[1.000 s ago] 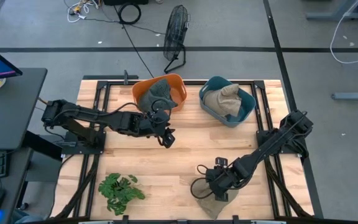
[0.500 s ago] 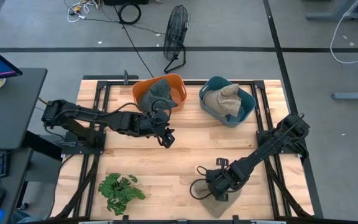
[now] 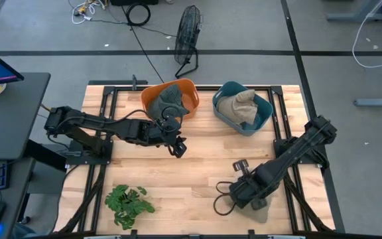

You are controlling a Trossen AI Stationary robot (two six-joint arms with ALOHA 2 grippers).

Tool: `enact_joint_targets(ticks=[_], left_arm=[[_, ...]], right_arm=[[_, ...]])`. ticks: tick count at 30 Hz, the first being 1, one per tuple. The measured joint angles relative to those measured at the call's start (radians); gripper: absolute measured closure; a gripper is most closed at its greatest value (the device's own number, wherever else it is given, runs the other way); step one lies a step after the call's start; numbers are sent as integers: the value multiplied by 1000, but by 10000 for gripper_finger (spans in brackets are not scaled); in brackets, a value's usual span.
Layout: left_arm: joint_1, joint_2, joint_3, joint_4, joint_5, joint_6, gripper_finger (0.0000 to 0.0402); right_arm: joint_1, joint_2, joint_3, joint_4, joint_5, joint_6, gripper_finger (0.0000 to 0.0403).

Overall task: Pick & Place hat
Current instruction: Put the brown cap into the blue bin

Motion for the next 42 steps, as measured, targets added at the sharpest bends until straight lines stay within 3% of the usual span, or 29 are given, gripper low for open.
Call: enact_joint_targets(ticks=[5,10,14,25,34,38,42], left_arm=[[0,0,0,0,0,1,225],[0,0,0,0,0,0,225],[0,0,0,1,0,0,225],[0,0,0,3,-1,0,225],[1,0,0,9,-2,0,225],[1,0,0,10,-5,0,225],[1,0,0,10,-6,0,225]], right_arm=[[-3,-29,183,-293,194,-349,398],[-44,-145,201,-291,313,-602,399],[-93,-242,189,-292,427,-701,399],[-352,-451,189,-293,597,-1214,401],[-647,-477,167,-281,523,-1656,401],[-772,-476,70,-247,454,-1810,401],[-879,-475,-71,-103,439,-1923,401]])
